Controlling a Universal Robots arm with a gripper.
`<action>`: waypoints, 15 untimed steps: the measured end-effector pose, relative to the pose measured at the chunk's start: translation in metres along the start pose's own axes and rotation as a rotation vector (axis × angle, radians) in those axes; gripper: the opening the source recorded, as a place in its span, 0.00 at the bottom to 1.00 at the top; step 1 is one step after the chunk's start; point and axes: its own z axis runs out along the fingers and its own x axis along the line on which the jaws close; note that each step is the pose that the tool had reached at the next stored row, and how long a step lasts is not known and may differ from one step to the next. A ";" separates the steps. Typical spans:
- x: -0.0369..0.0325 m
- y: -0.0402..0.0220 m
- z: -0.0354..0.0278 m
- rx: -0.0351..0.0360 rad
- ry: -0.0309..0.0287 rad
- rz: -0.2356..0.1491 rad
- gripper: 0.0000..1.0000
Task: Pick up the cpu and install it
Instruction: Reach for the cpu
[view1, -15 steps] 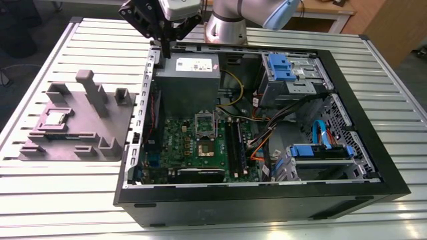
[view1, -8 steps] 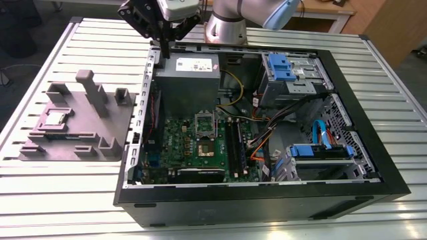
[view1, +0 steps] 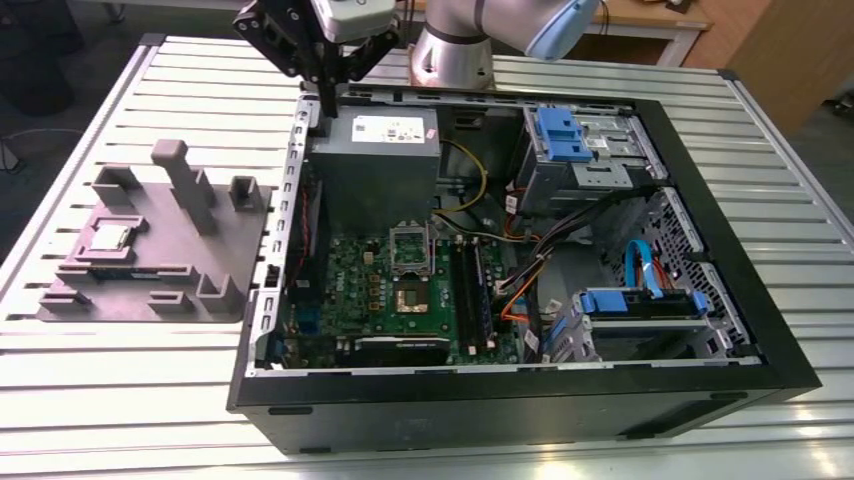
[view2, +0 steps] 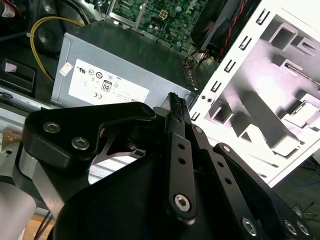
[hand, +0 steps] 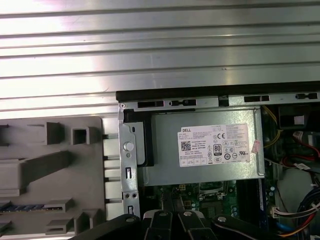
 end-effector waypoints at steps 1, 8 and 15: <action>0.0002 0.0000 0.0001 0.0000 0.0000 0.000 0.10; 0.0015 -0.0001 0.0005 0.0000 0.0000 0.000 0.10; 0.0029 -0.0003 0.0008 0.0000 0.0001 0.000 0.10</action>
